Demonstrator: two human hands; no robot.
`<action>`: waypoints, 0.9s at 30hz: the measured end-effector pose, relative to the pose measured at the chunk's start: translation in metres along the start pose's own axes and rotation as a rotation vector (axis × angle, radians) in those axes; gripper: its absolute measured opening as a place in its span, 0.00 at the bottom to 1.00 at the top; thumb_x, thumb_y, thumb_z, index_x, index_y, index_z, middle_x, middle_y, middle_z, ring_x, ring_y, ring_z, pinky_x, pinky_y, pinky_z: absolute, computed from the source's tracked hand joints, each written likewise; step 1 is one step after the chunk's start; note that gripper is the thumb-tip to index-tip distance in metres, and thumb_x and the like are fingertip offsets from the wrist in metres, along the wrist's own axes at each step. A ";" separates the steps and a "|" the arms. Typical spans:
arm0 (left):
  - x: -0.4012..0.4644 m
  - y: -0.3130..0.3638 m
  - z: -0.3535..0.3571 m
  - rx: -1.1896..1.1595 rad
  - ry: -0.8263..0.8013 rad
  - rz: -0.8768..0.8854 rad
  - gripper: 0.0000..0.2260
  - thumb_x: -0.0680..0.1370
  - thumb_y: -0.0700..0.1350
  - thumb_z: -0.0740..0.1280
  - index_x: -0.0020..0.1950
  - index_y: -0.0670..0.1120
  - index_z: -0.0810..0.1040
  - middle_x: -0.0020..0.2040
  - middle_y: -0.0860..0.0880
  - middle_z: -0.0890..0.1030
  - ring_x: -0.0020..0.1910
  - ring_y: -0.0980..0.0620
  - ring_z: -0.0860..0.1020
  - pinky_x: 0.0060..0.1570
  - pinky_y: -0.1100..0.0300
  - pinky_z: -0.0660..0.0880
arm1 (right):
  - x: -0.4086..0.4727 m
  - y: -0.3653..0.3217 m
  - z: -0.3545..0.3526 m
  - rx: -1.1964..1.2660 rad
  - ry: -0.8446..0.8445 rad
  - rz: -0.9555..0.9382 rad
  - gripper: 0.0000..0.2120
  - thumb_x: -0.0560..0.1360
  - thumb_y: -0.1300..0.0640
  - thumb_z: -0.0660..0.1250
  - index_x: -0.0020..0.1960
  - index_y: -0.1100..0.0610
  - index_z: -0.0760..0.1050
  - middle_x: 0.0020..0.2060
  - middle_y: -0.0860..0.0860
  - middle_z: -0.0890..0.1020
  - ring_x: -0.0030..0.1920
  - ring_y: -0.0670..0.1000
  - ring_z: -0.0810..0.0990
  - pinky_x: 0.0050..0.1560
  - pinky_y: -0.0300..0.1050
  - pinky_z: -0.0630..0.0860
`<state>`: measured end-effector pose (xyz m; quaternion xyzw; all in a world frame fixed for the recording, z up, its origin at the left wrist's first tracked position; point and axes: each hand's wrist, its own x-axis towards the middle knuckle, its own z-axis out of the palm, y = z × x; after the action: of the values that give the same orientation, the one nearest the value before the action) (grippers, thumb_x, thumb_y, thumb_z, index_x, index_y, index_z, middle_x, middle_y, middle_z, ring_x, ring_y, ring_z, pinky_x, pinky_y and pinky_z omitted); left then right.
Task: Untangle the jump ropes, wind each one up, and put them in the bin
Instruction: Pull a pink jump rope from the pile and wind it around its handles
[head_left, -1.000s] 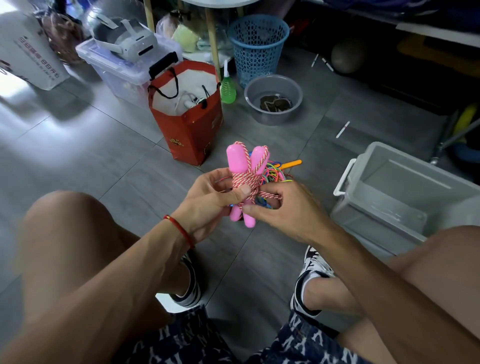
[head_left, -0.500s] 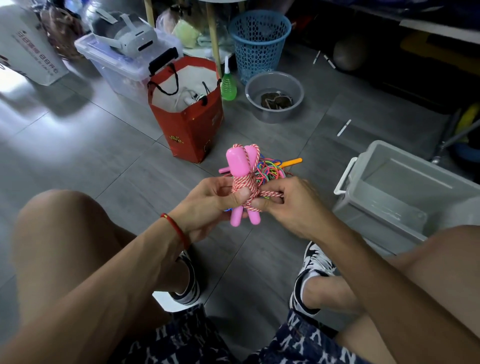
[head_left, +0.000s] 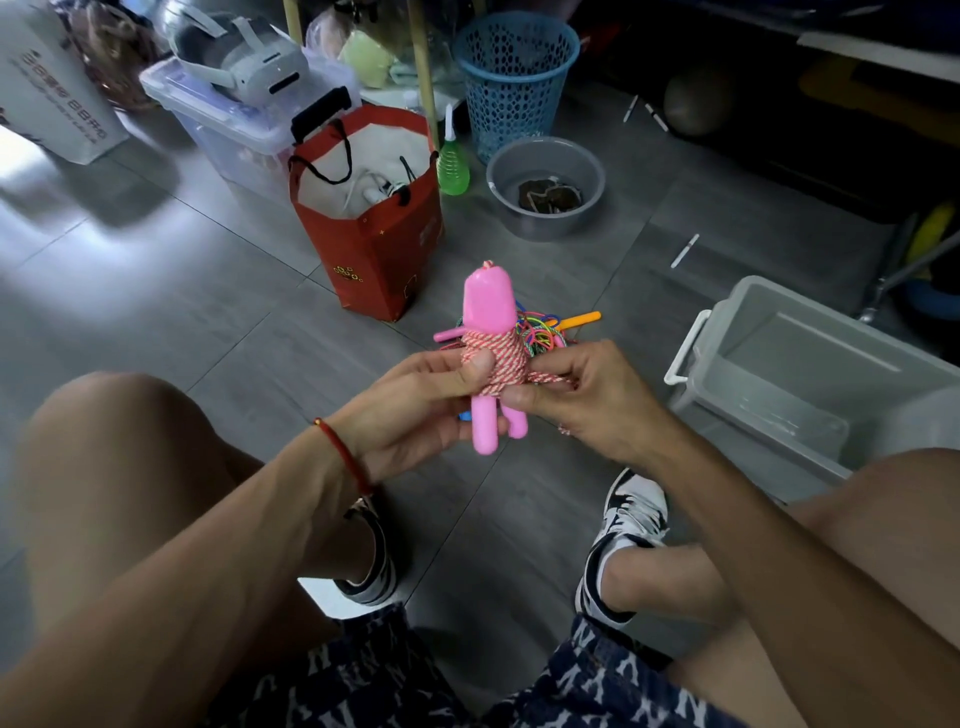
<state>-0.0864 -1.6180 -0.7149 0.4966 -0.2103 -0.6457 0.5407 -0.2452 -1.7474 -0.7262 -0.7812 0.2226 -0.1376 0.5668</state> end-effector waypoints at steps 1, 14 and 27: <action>0.000 -0.001 0.001 0.002 0.030 -0.003 0.18 0.80 0.47 0.63 0.58 0.33 0.77 0.50 0.30 0.80 0.47 0.40 0.79 0.46 0.54 0.80 | 0.000 0.004 0.001 -0.014 -0.002 -0.001 0.12 0.75 0.49 0.75 0.38 0.56 0.85 0.25 0.54 0.74 0.30 0.47 0.65 0.32 0.48 0.62; 0.009 -0.012 0.010 0.014 0.245 0.018 0.20 0.80 0.49 0.66 0.61 0.32 0.79 0.55 0.28 0.80 0.50 0.37 0.80 0.54 0.44 0.80 | 0.001 0.004 0.023 -0.326 0.316 0.157 0.21 0.64 0.33 0.74 0.36 0.52 0.83 0.20 0.46 0.70 0.25 0.47 0.63 0.30 0.50 0.66; -0.002 -0.006 -0.010 -0.055 -0.161 -0.027 0.27 0.76 0.50 0.71 0.70 0.35 0.72 0.64 0.37 0.76 0.63 0.39 0.74 0.61 0.37 0.75 | -0.002 0.006 -0.001 0.089 0.008 -0.002 0.09 0.72 0.54 0.76 0.50 0.57 0.87 0.37 0.62 0.83 0.40 0.45 0.72 0.44 0.44 0.69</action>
<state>-0.0809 -1.6119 -0.7230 0.4307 -0.2288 -0.6963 0.5266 -0.2486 -1.7490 -0.7319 -0.7548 0.2180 -0.1511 0.5999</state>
